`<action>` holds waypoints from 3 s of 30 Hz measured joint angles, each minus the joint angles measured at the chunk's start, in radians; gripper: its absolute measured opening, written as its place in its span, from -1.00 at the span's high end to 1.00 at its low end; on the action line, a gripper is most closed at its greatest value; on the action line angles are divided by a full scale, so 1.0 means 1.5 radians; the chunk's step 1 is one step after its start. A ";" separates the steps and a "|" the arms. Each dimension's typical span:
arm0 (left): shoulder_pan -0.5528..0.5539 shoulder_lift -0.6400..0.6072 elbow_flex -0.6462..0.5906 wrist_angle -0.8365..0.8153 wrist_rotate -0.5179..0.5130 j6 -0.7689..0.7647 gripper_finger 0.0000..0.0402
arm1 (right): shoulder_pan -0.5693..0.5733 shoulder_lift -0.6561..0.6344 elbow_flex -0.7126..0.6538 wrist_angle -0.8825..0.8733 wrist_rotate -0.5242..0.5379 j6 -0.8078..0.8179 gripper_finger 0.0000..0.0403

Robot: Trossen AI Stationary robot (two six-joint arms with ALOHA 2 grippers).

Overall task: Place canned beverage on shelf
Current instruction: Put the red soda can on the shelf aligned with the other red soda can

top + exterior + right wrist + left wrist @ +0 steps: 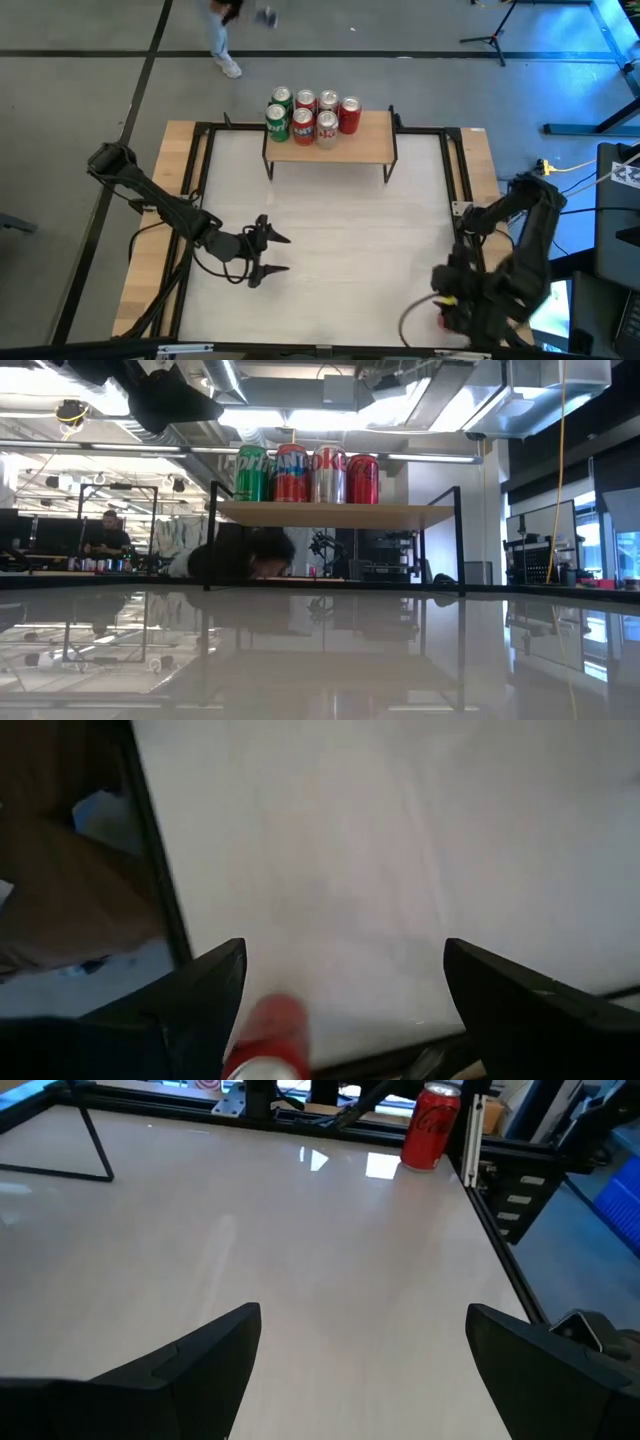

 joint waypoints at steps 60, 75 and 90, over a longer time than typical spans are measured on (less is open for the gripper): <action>0.004 0.023 0.000 0.077 -0.006 -0.006 -0.71 | 0.155 0.161 -0.115 0.074 -0.239 0.376 -0.66; 0.004 0.022 0.000 0.077 -0.005 -0.006 -0.71 | 0.155 0.158 -0.159 0.127 -0.205 0.301 -0.46; 0.004 0.022 0.000 0.077 -0.005 -0.006 -0.71 | 0.072 0.161 -0.149 0.129 -0.119 0.107 -0.40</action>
